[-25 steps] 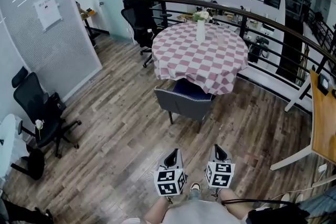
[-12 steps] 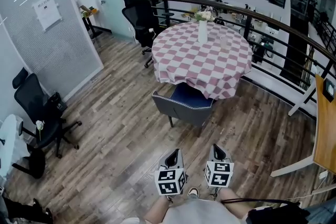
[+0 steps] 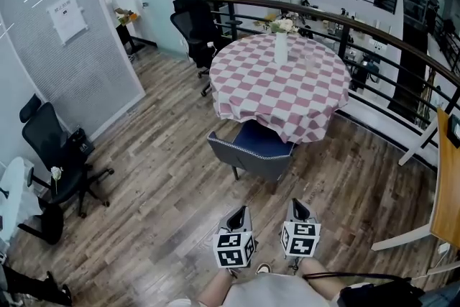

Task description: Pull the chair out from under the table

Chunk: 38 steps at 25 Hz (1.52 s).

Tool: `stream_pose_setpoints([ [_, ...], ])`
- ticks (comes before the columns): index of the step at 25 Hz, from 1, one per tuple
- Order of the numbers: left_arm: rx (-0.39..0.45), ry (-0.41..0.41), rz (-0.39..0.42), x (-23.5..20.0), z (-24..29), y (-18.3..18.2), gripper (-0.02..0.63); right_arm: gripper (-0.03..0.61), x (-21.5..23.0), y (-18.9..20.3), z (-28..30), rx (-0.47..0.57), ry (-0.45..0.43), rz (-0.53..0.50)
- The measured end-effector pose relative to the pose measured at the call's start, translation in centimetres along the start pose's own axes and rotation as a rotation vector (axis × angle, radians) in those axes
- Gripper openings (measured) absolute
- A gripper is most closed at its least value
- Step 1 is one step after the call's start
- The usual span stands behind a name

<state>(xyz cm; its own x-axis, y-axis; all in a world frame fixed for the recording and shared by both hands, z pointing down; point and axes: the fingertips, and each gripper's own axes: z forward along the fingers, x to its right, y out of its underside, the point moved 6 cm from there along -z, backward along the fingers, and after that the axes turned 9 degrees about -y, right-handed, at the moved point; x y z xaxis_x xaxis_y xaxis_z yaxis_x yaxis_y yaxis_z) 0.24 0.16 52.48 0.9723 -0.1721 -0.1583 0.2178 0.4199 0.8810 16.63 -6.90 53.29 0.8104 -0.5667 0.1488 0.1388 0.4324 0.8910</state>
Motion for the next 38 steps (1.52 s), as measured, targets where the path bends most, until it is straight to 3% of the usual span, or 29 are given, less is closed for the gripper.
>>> stream_pose_setpoints([
  [20, -0.030, 0.010, 0.023, -0.1, 3.0, 0.1, 0.003, 0.018, 1.5, 0.1, 2.7, -0.044, -0.003, 0.017],
  [38, -0.014, 0.066, 0.060, -5.9, 11.5, -6.1, 0.003, 0.018, -1.1, -5.2, 12.7, -0.023, 0.012, 0.021],
])
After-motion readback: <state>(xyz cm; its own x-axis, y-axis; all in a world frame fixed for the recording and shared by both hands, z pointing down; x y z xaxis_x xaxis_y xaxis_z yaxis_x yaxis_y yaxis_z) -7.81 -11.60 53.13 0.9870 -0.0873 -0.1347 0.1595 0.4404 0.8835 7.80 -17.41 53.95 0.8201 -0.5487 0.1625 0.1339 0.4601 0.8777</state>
